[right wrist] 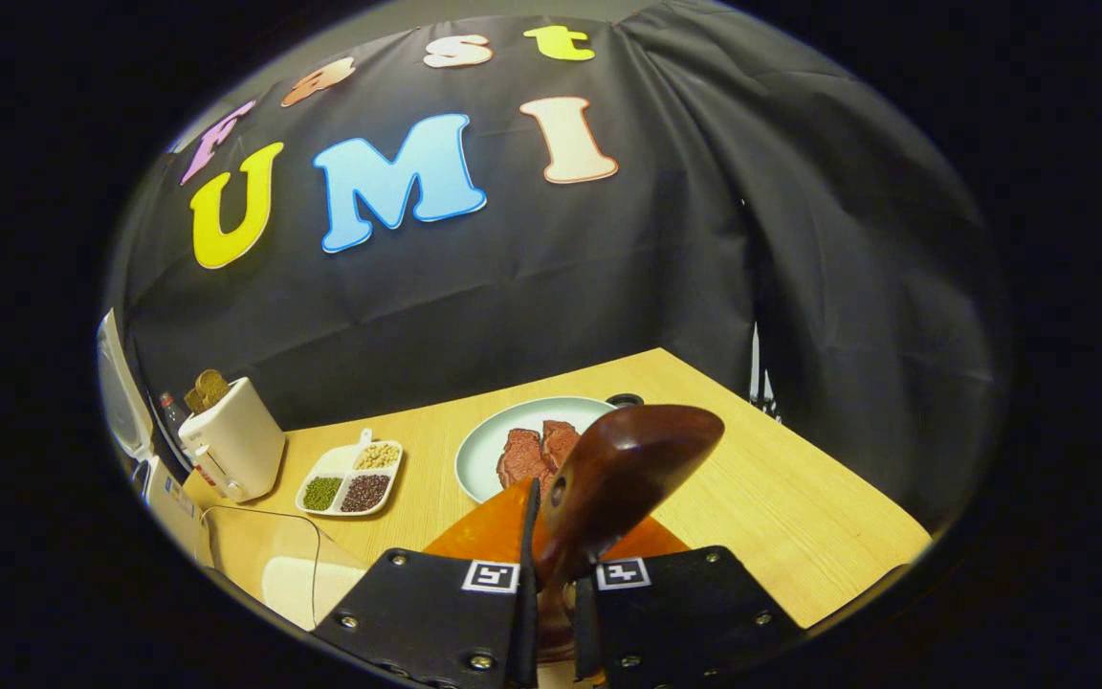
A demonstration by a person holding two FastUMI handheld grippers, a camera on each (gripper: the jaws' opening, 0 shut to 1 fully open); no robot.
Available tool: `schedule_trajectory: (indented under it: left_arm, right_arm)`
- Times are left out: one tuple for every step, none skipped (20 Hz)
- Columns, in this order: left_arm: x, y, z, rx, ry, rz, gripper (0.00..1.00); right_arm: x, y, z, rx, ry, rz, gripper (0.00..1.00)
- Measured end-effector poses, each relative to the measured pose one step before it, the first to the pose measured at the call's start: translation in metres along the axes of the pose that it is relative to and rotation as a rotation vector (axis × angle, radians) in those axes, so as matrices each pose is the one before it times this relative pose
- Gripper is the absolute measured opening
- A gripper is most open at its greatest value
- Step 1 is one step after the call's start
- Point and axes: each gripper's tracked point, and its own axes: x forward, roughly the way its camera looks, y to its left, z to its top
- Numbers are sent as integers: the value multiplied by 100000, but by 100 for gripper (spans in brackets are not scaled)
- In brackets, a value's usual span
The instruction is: Close the left gripper, press the button to open the rice cooker; take a wooden spoon from the chopstick holder with the right hand, scoop a spoonful of rice and pour it into the rice cooker, then put the wooden spoon back into the chopstick holder.
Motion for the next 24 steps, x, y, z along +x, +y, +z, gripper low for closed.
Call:
schedule_trajectory:
  left_arm:
    - [-59,124,-107,65,-197,-37,99]
    - [-70,195,-9,475,-137,-11,99]
    - [78,230,9,505,-292,173,100]
    - [-73,279,2,45,-46,122,99]
    - [-157,261,32,-124,-378,-43,99]
    - [1,314,-23,-62,42,178,99]
    - [31,420,-113,-205,-98,257,100]
    - [115,394,-112,-95,280,178,100]
    - [47,515,-420,-592,1044,161,99]
    - [76,374,-125,-781,363,-178,100]
    - [96,594,-164,-123,140,499,100]
    - [-38,605,36,40,-26,494,100]
    - [101,513,-138,-126,148,667,99]
    - [113,443,-159,-552,379,179,99]
    - [83,386,-224,-663,343,177,99]
    - [85,385,-135,-672,498,142,99]
    - [48,392,23,-341,-101,87,99]
    - [71,520,148,256,-542,709,99]
    - [118,464,35,572,-436,494,99]
    - [69,344,25,43,-27,247,99]
    - [-79,191,-51,-316,-141,-161,99]
    - [-25,192,-113,133,172,173,99]
    - [151,281,-158,190,62,239,99]
    - [130,86,-156,-32,81,-170,99]
  right_arm:
    - [-52,351,178,-850,-1381,997,15]
    - [-304,294,448,-1287,-260,-963,15]
    - [-301,-110,533,-1202,-1341,-953,11]
    - [-299,112,847,-471,-1365,461,15]
    - [-620,272,1127,-516,-1837,-394,15]
    - [-434,280,1261,-1536,-1298,-145,11]
    - [-599,615,1196,-2029,-1749,875,15]
    - [-687,811,1857,-1501,-2656,1318,11]
    - [-703,1067,2133,-434,-2566,1574,15]
    - [-659,1225,1771,-1148,-1801,1625,15]
    - [-569,1305,1497,-1664,-2037,1627,15]
    - [-570,1475,1541,-1625,-1916,1307,14]
    - [-532,1640,1321,-1601,-2182,2355,14]
    - [-517,1705,924,-1042,-1436,2225,15]
    - [-435,1726,553,-947,-1045,2183,11]
    - [-270,1608,291,-601,-806,2133,11]
    - [-284,1335,-92,-698,-193,1434,15]
    - [-141,1107,-524,-947,523,900,10]
    - [-136,1086,-771,-279,1548,1130,10]
    - [9,1101,-1137,89,1522,1230,15]
    - [132,729,-973,-957,1254,459,15]
    - [21,406,-1139,-1082,2086,204,15]
    - [140,510,-951,-241,1125,627,15]
    - [207,295,-826,85,753,-13,15]
